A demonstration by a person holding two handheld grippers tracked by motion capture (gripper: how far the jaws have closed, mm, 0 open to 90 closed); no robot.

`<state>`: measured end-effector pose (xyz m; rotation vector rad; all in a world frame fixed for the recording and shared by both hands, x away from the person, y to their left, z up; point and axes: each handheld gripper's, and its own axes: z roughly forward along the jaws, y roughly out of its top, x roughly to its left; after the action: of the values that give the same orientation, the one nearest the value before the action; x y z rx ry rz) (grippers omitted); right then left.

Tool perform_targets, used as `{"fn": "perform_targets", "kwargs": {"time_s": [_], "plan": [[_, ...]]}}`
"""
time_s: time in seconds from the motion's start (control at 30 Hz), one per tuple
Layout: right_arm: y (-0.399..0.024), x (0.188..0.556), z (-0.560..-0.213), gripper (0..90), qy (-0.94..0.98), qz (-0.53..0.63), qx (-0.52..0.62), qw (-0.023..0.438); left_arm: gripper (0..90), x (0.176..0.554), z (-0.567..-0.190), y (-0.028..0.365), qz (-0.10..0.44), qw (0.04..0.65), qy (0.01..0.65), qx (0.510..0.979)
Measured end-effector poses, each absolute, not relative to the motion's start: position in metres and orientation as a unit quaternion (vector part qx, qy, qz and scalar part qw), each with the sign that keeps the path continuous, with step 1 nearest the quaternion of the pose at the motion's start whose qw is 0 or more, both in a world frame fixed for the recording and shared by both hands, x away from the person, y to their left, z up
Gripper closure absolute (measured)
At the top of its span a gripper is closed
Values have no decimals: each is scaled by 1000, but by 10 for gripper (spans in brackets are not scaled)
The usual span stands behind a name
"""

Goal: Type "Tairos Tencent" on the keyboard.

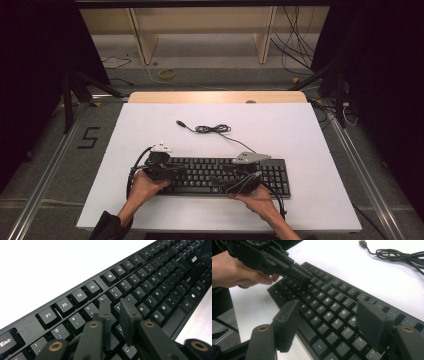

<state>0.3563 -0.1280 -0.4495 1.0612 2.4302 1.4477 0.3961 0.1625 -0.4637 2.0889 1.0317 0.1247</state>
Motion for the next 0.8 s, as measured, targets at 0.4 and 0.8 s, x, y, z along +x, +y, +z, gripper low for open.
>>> {"fn": "perform_targets", "kwargs": {"time_s": [0.4,0.8], "plan": [[-128,359,-450,360,803,476,354,63,456,391,-457,172,44,441,415,795],[-127,364,-451,376,801,475,358,64,352,380,-452,181,43,481,414,772]]}}
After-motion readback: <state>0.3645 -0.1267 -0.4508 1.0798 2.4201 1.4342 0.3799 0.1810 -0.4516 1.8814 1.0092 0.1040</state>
